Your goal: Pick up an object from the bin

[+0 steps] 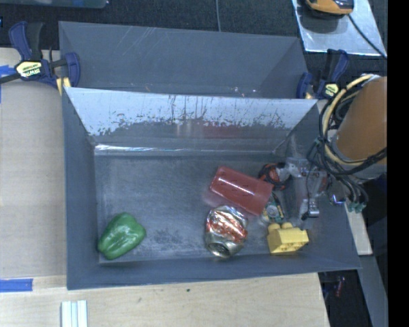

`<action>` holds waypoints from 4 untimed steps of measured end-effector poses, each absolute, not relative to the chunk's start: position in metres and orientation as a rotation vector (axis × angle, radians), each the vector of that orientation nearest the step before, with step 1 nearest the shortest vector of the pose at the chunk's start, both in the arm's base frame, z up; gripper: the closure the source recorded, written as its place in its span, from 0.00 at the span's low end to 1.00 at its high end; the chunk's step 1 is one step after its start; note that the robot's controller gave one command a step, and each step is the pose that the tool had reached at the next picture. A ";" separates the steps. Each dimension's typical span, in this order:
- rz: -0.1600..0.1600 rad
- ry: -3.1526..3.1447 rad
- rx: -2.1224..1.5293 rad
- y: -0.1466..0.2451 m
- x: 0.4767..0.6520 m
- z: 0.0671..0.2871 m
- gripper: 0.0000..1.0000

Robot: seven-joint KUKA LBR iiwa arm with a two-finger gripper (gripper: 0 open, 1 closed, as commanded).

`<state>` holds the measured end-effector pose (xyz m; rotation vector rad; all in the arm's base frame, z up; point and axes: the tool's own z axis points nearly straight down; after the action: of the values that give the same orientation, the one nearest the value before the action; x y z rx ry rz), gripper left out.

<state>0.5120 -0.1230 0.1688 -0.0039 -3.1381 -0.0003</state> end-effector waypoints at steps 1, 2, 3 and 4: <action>0.002 -3.146 0.000 -0.122 0.515 0.172 0.00; 0.004 -3.154 0.038 -0.085 0.574 0.097 0.00; 0.006 -3.150 0.081 -0.052 0.576 0.099 0.00; 0.000 -3.150 -0.067 -0.001 0.573 0.101 0.00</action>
Offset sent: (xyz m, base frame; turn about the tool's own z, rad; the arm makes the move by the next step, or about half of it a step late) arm 0.0756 0.0508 -0.0988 -0.0351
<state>0.5732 -0.0013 0.1011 -0.0673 -3.1505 0.0004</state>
